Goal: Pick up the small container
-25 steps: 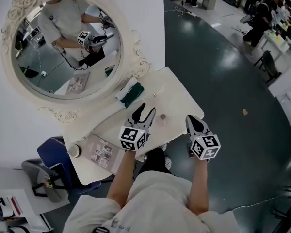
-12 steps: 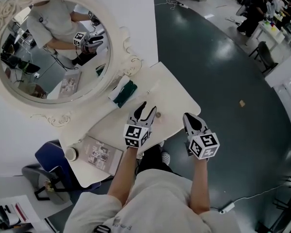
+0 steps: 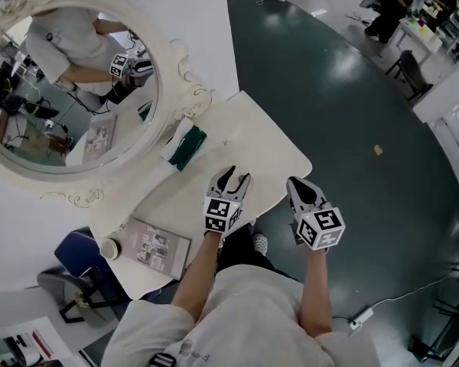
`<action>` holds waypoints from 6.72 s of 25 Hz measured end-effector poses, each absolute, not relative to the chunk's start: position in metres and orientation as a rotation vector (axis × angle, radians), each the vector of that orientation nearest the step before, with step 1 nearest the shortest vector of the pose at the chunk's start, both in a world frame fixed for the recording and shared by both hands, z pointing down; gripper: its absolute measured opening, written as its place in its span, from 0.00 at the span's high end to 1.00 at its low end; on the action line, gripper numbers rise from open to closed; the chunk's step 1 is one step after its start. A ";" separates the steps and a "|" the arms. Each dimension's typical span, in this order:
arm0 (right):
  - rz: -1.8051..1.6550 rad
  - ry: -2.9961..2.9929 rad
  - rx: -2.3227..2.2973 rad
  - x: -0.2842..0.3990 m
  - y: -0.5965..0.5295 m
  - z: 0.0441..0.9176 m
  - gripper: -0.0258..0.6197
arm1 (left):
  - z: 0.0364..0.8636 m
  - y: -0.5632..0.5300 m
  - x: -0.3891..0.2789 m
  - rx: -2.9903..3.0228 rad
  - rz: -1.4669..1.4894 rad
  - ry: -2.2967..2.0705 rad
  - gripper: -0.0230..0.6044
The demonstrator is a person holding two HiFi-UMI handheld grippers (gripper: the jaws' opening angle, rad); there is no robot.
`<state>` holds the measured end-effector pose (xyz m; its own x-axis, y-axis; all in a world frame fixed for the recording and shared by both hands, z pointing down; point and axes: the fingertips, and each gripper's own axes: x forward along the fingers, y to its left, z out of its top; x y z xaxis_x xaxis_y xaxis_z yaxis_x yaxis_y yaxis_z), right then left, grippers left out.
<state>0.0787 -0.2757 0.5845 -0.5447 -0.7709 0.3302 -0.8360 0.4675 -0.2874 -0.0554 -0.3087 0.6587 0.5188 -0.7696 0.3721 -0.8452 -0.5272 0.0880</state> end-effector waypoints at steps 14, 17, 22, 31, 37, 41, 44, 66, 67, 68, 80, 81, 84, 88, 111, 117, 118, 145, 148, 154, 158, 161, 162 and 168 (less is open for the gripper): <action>0.558 -2.482 1.379 0.079 -0.282 0.596 0.93 | 0.717 -0.300 -0.044 2.486 0.616 -1.276 0.63; 0.556 -2.483 1.350 0.073 -0.281 0.600 0.93 | 0.726 -0.298 -0.043 2.482 0.646 -1.266 0.63; 0.557 -2.493 1.323 0.066 -0.280 0.604 0.93 | 0.743 -0.297 -0.044 2.483 0.666 -1.270 0.63; 0.571 -2.504 1.333 0.068 -0.278 0.605 0.93 | 0.744 -0.297 -0.043 2.498 0.680 -1.288 0.63; 0.570 -2.501 1.340 0.072 -0.280 0.605 0.93 | 0.742 -0.300 -0.043 2.504 0.664 -1.306 0.65; 0.591 -2.504 1.348 0.073 -0.280 0.607 0.93 | 0.738 -0.301 -0.044 2.481 0.608 -1.320 0.69; 0.594 -2.506 1.352 0.073 -0.281 0.607 0.93 | 0.737 -0.301 -0.044 2.490 0.586 -1.327 0.70; 0.639 -2.584 1.350 0.068 -0.280 0.591 0.94 | 0.686 -0.303 -0.050 2.461 0.592 -1.332 0.70; 0.641 -2.595 1.355 0.068 -0.281 0.588 0.93 | 0.682 -0.303 -0.051 2.457 0.585 -1.342 0.70; 0.635 -2.600 1.358 0.068 -0.282 0.586 0.94 | 0.678 -0.304 -0.052 2.454 0.578 -1.353 0.70; 0.667 -2.699 1.366 0.064 -0.283 0.560 0.94 | 0.613 -0.306 -0.080 2.392 0.498 -1.455 0.70; 0.658 -2.705 1.364 0.063 -0.283 0.557 0.93 | 0.606 -0.305 -0.083 2.393 0.497 -1.462 0.70; 0.633 -2.725 1.353 0.060 -0.284 0.548 0.94 | 0.584 -0.302 -0.089 2.403 0.484 -1.480 0.70; 0.604 -2.746 1.333 0.054 -0.284 0.540 0.94 | 0.554 -0.297 -0.094 2.427 0.460 -1.501 0.70; 0.448 -2.778 1.267 0.033 -0.260 0.517 0.94 | 0.497 -0.250 -0.090 2.576 0.386 -1.548 0.70; 0.423 -2.751 1.256 0.031 -0.254 0.521 0.94 | 0.496 -0.242 -0.089 2.595 0.361 -1.560 0.70; 0.408 -2.737 1.252 0.031 -0.253 0.523 0.93 | 0.495 -0.241 -0.090 2.595 0.356 -1.567 0.70; 0.398 -2.716 1.270 0.041 -0.249 0.531 0.94 | 0.503 -0.238 -0.092 2.568 0.309 -1.585 0.70; 0.404 -2.709 1.273 0.043 -0.250 0.533 0.94 | 0.505 -0.240 -0.091 2.569 0.310 -1.579 0.70; 0.407 -2.697 1.289 0.052 -0.251 0.533 0.94 | 0.506 -0.245 -0.086 2.567 0.308 -1.575 0.70; 0.417 -2.695 1.306 0.058 -0.252 0.533 0.94 | 0.507 -0.247 -0.083 2.568 0.313 -1.569 0.70; 0.419 -2.693 1.304 0.059 -0.253 0.534 0.94 | 0.506 -0.248 -0.081 2.568 0.318 -1.568 0.70; 0.419 -2.691 1.301 0.058 -0.254 0.534 0.94 | 0.506 -0.248 -0.081 2.567 0.319 -1.569 0.70; 0.454 -2.688 1.327 0.062 -0.259 0.536 0.94 | 0.506 -0.243 -0.085 2.567 0.337 -1.567 0.70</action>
